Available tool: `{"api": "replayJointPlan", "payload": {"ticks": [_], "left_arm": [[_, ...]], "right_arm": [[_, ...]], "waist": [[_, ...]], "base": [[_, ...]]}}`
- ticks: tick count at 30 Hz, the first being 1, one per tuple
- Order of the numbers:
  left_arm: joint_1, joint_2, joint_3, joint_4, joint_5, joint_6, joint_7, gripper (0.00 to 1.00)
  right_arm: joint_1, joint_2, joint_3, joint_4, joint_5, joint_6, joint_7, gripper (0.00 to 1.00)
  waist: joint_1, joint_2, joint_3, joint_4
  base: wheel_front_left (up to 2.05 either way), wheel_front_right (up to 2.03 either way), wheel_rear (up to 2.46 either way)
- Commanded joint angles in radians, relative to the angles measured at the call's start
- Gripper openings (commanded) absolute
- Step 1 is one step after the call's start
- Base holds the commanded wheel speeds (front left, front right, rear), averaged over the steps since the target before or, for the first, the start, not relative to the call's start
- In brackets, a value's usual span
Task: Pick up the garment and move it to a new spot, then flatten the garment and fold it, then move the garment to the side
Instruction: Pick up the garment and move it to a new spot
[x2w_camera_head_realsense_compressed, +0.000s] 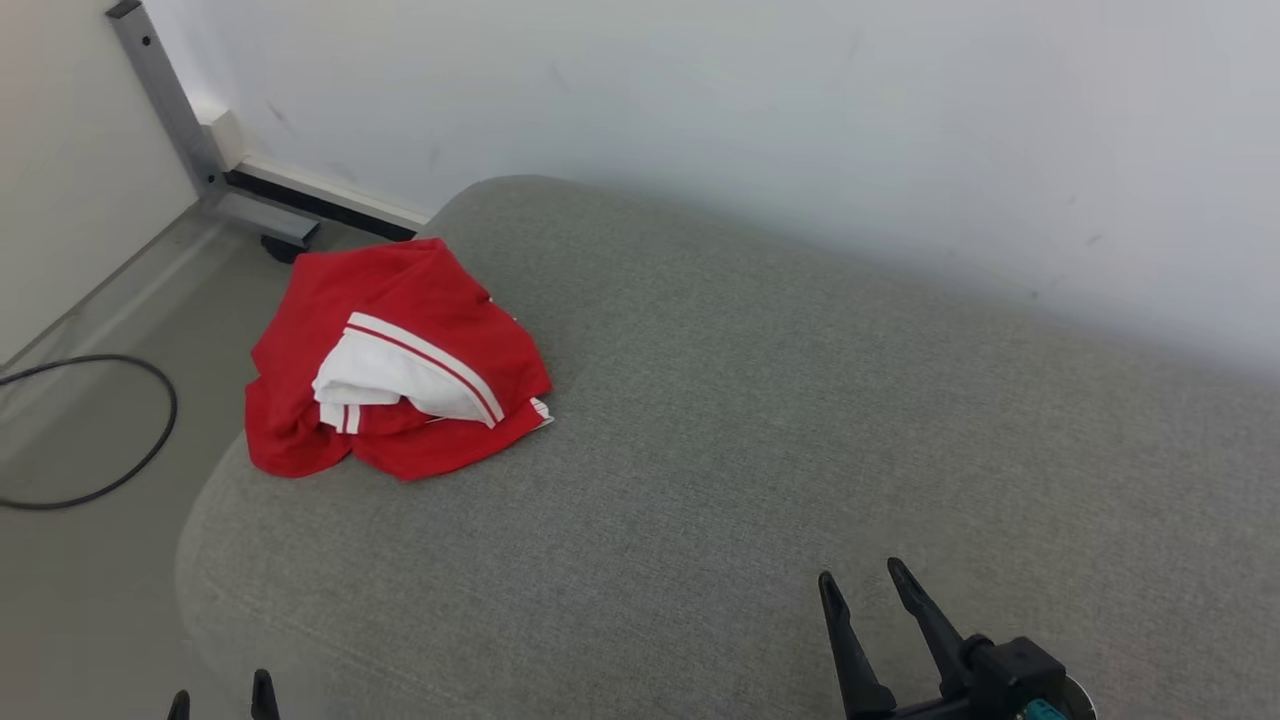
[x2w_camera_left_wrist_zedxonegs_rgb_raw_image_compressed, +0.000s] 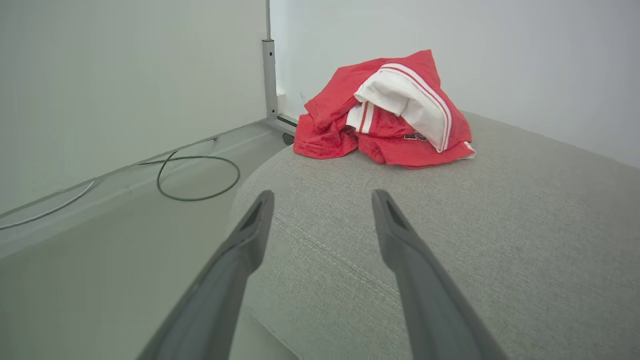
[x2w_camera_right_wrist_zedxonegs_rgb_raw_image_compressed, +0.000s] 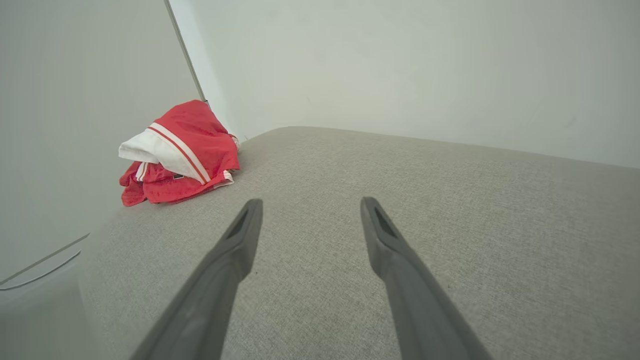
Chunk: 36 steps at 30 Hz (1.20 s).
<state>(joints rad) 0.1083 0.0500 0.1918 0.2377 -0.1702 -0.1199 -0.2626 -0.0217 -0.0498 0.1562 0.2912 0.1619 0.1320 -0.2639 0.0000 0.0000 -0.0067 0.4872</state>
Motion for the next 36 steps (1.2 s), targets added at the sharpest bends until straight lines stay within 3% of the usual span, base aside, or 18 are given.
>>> {"api": "replayJointPlan", "payload": {"ticks": [1, 3, 10, 18, 25, 36], "left_arm": [[0.016, 0.001, -0.001, 0.001, -0.018, -0.002, -0.004, 1.00], [0.012, 0.001, -0.006, 0.021, -0.087, -0.008, -0.004, 1.00], [-0.079, 0.040, -0.042, 0.064, -0.112, -0.010, -0.004, 1.00], [-0.310, 0.197, -0.130, 0.118, -0.188, -0.010, -0.004, 1.00], [-0.537, 0.338, -0.212, 0.263, -0.275, -0.010, -0.004, 1.00], [-0.802, 0.494, -0.395, 0.511, -0.431, -0.010, 0.067, 1.00]], "right_arm": [[0.000, -0.002, 0.000, 0.004, 0.007, -0.002, -0.001, 1.00], [-0.004, -0.002, 0.008, 0.006, 0.009, -0.002, -0.001, 1.00], [0.006, -0.019, 0.006, -0.004, -0.017, -0.002, -0.001, 1.00], [-0.045, -0.094, 0.015, -0.028, -0.024, -0.002, -0.001, 1.00], [-0.096, -0.129, 0.038, -0.067, -0.032, -0.002, -0.001, 1.00], [-0.163, -0.157, 0.077, -0.127, -0.024, -0.002, -0.001, 1.00]], "waist": [[0.0000, 0.0000, 0.012, 0.030], [0.0000, 0.0000, 0.014, 0.032], [0.0000, 0.0000, 0.067, -0.020], [0.0000, 0.0000, 0.203, -0.117], [0.0000, 0.0000, 0.318, -0.185], [0.0000, 0.0000, 0.419, -0.269]], "base": [[0.00, 0.00, 0.00], [0.00, 0.00, 0.00], [0.00, 0.00, 0.00], [0.00, 0.00, 0.00], [0.00, 0.00, 0.00], [0.00, 0.00, 0.00]]}}
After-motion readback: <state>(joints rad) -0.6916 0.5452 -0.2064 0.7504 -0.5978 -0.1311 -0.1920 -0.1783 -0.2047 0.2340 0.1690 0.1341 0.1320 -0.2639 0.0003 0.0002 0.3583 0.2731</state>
